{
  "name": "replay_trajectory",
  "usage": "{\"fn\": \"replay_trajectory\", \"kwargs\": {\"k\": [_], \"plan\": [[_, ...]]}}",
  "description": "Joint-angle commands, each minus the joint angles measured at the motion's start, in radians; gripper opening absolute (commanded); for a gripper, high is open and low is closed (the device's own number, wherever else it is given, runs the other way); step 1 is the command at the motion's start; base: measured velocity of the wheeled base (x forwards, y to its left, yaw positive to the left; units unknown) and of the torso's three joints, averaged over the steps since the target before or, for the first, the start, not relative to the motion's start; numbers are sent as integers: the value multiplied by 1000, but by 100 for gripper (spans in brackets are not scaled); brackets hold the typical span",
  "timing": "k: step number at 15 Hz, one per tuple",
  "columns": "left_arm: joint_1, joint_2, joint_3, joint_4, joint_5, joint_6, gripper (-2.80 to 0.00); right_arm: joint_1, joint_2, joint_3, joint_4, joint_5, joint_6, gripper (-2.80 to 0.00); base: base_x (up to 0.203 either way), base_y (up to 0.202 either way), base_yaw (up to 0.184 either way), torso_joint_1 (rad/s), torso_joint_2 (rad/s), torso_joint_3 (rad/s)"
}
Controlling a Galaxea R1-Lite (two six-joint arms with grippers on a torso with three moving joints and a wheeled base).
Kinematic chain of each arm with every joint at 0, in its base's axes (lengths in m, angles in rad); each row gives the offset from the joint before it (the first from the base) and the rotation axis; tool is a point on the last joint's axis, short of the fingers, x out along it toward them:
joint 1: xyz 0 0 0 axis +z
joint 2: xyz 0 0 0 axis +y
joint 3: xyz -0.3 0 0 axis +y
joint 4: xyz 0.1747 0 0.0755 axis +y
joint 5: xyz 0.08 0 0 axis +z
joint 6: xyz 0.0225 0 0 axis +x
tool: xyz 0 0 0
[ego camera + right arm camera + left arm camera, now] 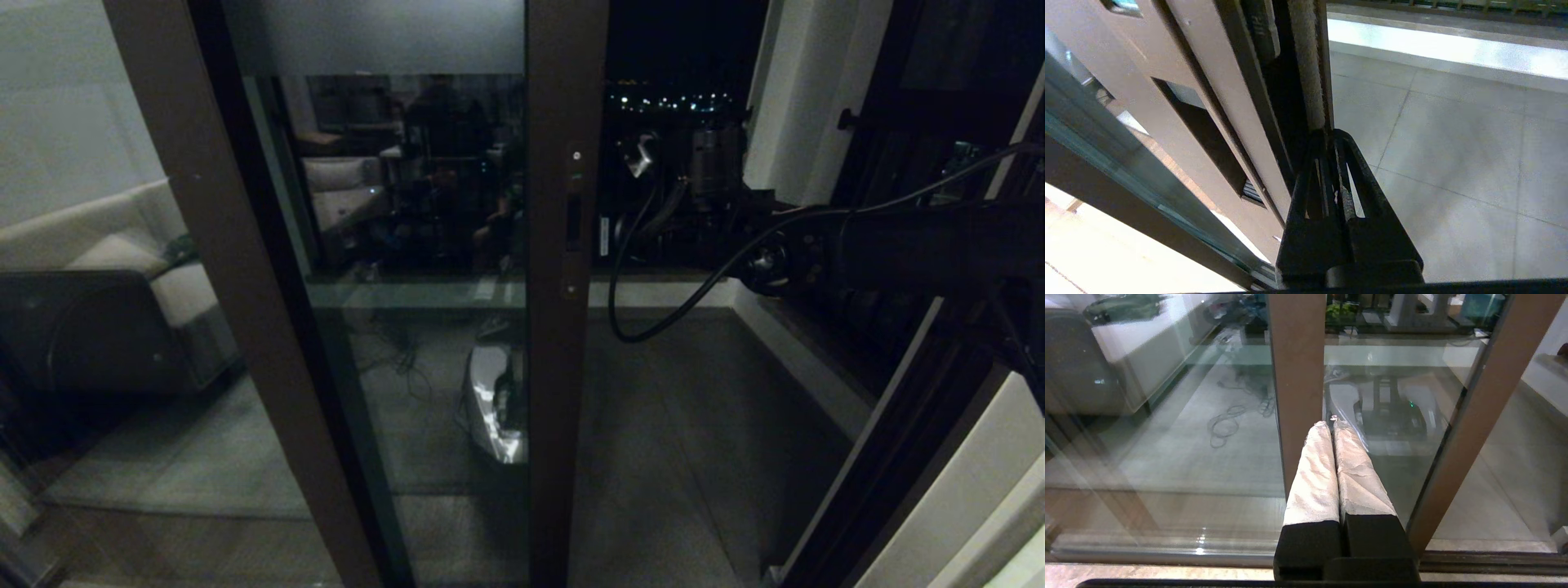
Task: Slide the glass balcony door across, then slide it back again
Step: Open the slid door
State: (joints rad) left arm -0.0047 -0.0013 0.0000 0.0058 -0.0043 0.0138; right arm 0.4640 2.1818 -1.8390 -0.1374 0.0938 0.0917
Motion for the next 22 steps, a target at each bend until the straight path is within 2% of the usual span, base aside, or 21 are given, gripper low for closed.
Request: {"fn": "replay_trajectory", "kwargs": {"k": [1,5,9,22], "plan": [[0,0,0,0,1,0,-280,10,25,-24,2,2,13,-280,0,0,0,0,0,0],[0,0,0,0,0,0,-280,25,46,-51,2,1,27,-280,0,0,0,0,0,0],[0,0,0,0,1,0,-280,54,87,-104,2,-55,29,-280,0,0,0,0,0,0],[0,0,0,0,0,0,-280,113,121,-118,1,-57,37,-280,0,0,0,0,0,0]]}}
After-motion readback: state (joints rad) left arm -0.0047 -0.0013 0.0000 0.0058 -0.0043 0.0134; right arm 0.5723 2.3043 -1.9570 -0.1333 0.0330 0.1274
